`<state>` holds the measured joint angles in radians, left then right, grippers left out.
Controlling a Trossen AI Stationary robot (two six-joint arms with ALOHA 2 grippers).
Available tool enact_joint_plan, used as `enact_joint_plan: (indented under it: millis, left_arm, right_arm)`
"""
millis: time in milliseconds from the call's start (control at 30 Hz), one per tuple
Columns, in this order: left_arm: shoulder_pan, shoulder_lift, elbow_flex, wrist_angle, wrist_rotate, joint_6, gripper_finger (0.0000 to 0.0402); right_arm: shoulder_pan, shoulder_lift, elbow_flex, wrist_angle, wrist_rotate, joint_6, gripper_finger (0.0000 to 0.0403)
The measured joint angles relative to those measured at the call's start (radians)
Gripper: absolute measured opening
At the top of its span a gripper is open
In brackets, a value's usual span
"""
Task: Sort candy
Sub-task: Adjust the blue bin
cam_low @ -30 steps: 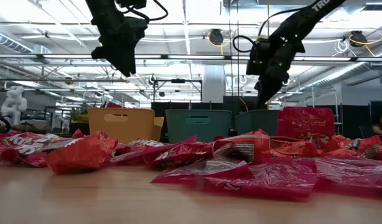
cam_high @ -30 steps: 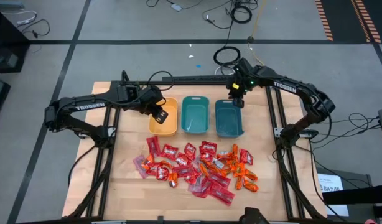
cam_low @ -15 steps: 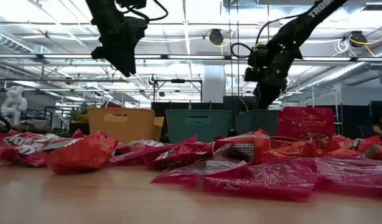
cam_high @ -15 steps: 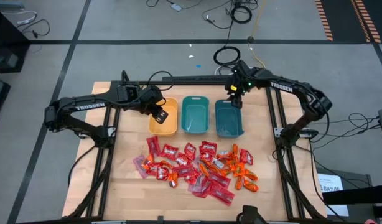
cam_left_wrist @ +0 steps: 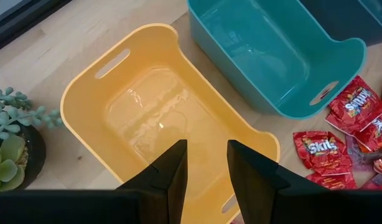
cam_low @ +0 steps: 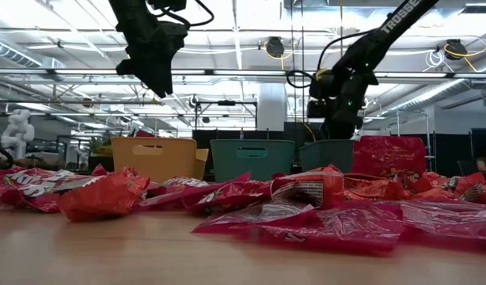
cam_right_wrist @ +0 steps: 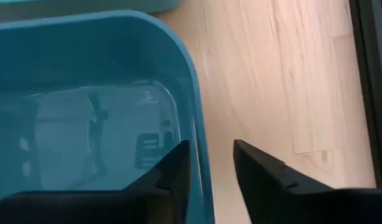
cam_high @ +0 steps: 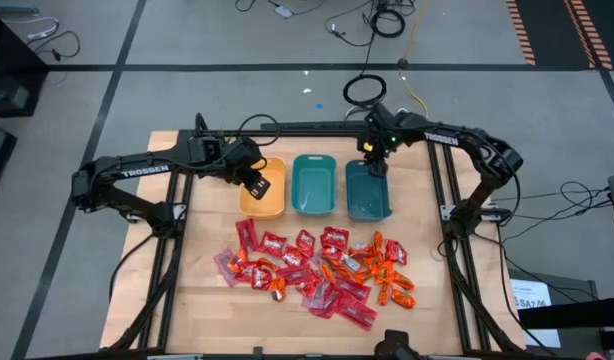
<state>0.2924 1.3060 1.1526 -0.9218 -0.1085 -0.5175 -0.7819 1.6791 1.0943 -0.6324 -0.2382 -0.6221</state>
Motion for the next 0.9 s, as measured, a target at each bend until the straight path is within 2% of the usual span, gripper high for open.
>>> enact_joint_plan:
  millis: [167,233,900]
  left_arm:
    - [0.000,0.000,0.000,0.000,0.000,0.000,0.0123]
    - [0.000,0.000,0.000,0.000,0.000,0.000,0.0123]
    - [0.000,0.000,0.000,0.000,0.005,-0.002,0.0123]
  right_arm:
    - [0.005,0.000,0.000,0.011,0.030,0.000,0.0023]
    - [0.005,0.000,0.000,0.016,0.029,-0.005,0.0007]
    - [0.005,-0.001,0.000,0.033,0.031,-0.015,0.0006]
